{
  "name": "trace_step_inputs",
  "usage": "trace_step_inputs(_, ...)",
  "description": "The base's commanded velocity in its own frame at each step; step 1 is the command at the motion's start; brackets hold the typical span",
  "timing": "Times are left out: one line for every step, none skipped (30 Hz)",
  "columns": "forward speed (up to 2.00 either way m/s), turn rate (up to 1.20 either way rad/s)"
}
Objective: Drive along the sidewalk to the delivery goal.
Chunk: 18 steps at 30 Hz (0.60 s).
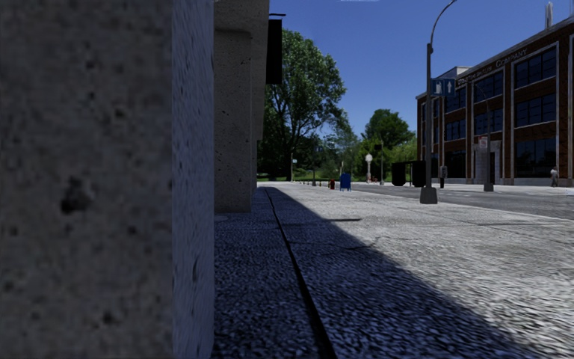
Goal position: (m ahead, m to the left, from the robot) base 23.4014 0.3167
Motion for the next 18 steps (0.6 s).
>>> trace_step_inputs(-1.19,-0.61)
trace_step_inputs(-1.19,-0.63)
trace_step_inputs(-1.17,-0.64)
trace_step_inputs(-1.17,-0.64)
trace_step_inputs(-1.17,-0.64)
trace_step_inputs(-1.17,-0.64)
trace_step_inputs(-1.17,-0.64)
trace_step_inputs(-1.17,-0.64)
trace_step_inputs(-1.17,-0.64)
trace_step_inputs(-1.17,-0.64)
trace_step_inputs(-1.17,-0.64)
trace_step_inputs(-1.17,-0.64)
trace_step_inputs(-1.17,-0.64)
trace_step_inputs(-1.15,-0.64)
trace_step_inputs(-1.02,-0.58)
trace_step_inputs(-0.22,0.0)
trace_step_inputs(-0.22,0.0)
trace_step_inputs(0.0,0.0)
